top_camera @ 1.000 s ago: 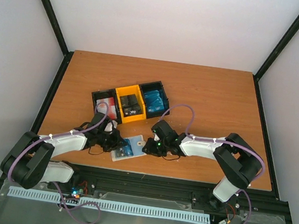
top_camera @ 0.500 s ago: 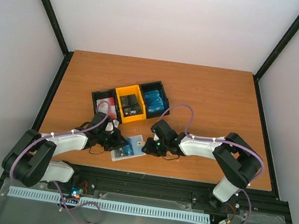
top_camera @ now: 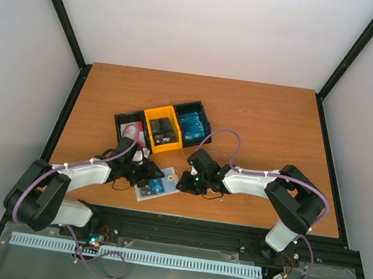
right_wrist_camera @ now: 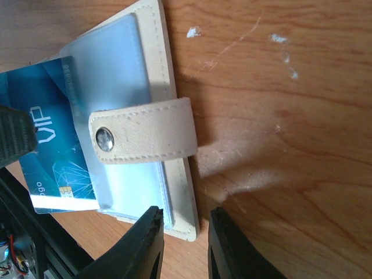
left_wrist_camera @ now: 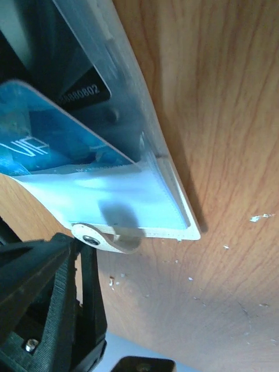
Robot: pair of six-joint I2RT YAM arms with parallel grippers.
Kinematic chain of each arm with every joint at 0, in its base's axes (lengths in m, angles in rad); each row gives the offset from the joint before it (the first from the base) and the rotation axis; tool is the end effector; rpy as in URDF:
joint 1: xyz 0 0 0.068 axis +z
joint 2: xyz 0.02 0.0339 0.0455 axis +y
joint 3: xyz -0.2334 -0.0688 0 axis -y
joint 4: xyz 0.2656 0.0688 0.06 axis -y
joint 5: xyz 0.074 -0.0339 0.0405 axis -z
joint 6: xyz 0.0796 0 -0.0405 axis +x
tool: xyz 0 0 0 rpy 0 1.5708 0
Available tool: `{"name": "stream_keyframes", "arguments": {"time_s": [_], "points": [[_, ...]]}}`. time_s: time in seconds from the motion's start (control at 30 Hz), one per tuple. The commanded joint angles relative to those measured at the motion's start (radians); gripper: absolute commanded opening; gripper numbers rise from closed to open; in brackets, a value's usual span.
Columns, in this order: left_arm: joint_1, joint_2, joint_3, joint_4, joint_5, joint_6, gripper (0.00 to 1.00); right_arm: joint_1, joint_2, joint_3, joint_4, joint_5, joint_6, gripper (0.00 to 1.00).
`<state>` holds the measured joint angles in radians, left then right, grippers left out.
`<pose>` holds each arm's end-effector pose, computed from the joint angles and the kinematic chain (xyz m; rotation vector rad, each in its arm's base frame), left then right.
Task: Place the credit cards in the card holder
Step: Insert the credit card into the card holder.
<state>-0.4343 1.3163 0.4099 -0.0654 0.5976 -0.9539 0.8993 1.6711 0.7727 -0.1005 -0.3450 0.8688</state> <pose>0.2089 -0.1463 0.0518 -0.4625 2.7778 -1.2175 0.1882 0.2801 0.0501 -0.1915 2.8778 0.9731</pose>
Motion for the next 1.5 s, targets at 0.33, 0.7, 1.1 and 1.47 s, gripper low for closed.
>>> {"name": "stream_keyframes", "arguments": {"time_s": [0.33, 0.7, 1.1, 1.47], "points": [[-0.003, -0.027, 0.087, -0.313, -0.104, 0.024, 0.65, 0.016, 0.03, 0.007, -0.032, 0.005, -0.023, 0.24], [-0.003, -0.045, 0.093, -0.381, -0.121, 0.035, 0.68, 0.034, 0.013, 0.026, -0.001, -0.028, -0.085, 0.27], [-0.003, -0.106, 0.134, -0.522, -0.155, -0.012, 0.73, 0.047, 0.026, 0.026, 0.035, -0.042, -0.071, 0.28], [0.054, -0.211, 0.053, -0.557, -0.133, -0.014, 0.72, 0.06, 0.026, 0.026, 0.049, -0.048, -0.067, 0.28]]}}
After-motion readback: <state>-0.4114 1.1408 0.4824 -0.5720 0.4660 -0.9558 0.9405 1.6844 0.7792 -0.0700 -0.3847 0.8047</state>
